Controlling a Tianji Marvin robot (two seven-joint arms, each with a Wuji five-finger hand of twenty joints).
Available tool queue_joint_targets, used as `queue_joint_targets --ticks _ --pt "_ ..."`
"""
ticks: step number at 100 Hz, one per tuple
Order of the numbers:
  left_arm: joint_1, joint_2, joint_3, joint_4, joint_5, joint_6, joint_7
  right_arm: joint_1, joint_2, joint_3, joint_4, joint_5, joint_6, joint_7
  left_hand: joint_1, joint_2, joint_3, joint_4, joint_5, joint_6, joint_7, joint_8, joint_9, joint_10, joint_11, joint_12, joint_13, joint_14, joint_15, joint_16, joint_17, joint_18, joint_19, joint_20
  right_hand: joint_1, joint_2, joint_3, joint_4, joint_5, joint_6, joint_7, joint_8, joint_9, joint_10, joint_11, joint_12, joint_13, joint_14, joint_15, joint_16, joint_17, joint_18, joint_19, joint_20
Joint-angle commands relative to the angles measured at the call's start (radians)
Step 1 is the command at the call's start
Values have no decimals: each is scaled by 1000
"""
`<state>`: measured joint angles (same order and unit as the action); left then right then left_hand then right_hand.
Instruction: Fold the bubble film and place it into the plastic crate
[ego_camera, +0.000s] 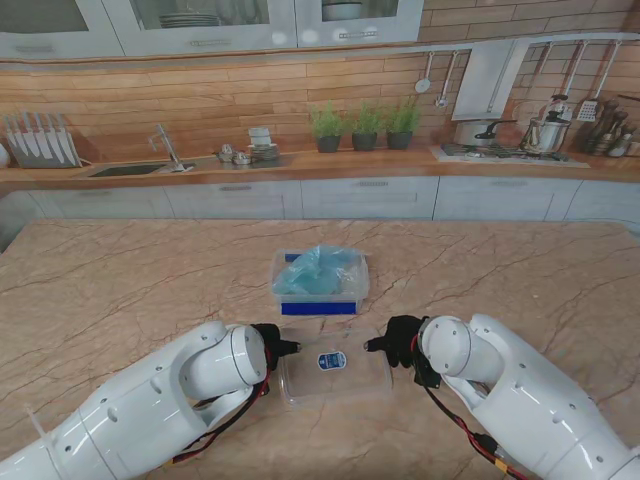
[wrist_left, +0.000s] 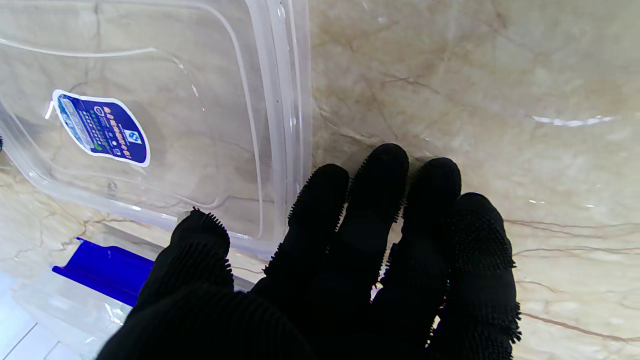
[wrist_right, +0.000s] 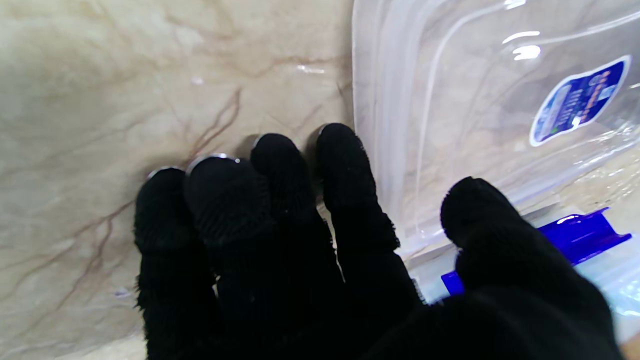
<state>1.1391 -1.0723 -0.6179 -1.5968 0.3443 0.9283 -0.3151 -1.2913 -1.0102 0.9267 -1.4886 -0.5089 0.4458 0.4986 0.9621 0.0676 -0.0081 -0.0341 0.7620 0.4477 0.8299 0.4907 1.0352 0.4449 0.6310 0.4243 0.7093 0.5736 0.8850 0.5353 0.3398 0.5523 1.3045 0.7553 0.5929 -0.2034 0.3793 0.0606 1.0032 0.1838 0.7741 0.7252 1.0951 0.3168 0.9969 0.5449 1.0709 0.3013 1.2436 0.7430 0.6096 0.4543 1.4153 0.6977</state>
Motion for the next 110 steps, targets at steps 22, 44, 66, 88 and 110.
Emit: queue_joint_targets --ticks 22,44,66,88,110 --pt "19 -6 9 16 11 38 22 7 -4 -54 -39 -86 91 -9 8 39 -11 3 -7 -9 0 -8 22 36 -21 -33 73 60 25 -7 57 -14 68 28 -72 26 -30 -4 -46 -8 -61 -4 -2 144 55 2 55 69 63 -3 30 -41 122 -6" --pt "2 -20 27 45 -27 45 28 55 -6 -111 -10 -19 122 -3 16 46 -11 4 -28 2 -43 -34 8 39 -19 -33 65 57 25 -10 51 -17 63 28 -80 37 -20 -11 -75 3 -94 -11 -38 150 48 1 16 69 56 -10 -6 -48 112 -22" --pt "22 -51 -17 66 -111 19 48 82 -19 -142 15 63 124 -18 22 45 -8 7 -74 11 -87 -53 -27 37 -6 -24 35 54 27 -8 28 -28 50 23 -77 42 -19 -15 -80 2 -109 -11 -50 151 57 5 2 67 67 -3 -21 -55 117 -21" --pt "101 -73 -105 33 -126 -32 102 50 -29 -110 -12 101 102 -41 37 33 -4 8 -47 -6 -82 -54 -56 37 -116 -72 -24 61 -32 -22 -29 -30 13 8 -70 43 -21 -17 -76 2 -123 -13 -52 153 66 8 -3 69 82 6 -30 -60 126 -15" --pt "176 -82 -177 -20 -125 -82 145 4 -33 -64 -57 102 76 -60 37 22 -4 8 -28 -12 -81 -55 -51 31 -144 -85 -30 55 -49 -28 -44 -27 3 4 -62 45 -24 -18 -64 0 -131 -13 -46 155 72 11 3 70 93 11 -26 -60 136 -9"
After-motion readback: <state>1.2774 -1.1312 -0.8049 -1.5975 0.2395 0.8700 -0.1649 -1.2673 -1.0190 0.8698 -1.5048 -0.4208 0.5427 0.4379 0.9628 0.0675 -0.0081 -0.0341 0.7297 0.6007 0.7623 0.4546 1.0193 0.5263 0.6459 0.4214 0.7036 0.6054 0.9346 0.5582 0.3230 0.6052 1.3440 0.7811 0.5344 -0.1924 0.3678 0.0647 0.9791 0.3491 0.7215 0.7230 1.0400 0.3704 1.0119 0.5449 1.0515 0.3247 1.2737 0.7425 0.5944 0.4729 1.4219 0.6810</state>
